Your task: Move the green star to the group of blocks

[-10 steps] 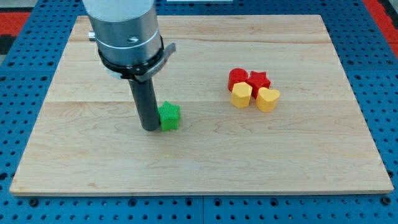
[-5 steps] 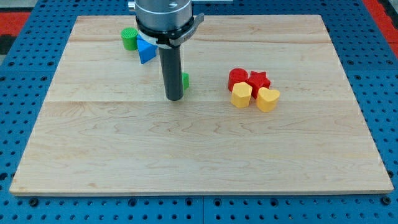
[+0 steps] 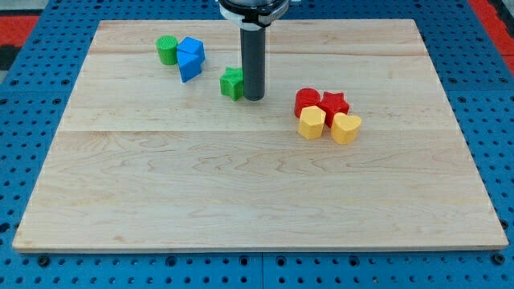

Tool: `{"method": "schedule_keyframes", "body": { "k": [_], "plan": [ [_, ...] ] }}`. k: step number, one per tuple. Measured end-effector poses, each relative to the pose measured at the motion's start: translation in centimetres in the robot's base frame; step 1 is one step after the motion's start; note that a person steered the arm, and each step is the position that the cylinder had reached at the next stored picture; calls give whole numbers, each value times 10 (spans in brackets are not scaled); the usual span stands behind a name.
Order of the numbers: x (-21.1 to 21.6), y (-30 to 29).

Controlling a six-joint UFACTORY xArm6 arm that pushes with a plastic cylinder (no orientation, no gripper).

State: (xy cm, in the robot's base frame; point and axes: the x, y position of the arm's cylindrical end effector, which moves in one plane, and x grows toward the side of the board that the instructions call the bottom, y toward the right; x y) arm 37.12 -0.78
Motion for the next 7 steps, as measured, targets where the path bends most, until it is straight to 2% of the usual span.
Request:
{"method": "schedule_keyframes", "body": {
  "k": [4, 7],
  "plan": [
    [-39, -38],
    [-45, -58]
  ]
}}
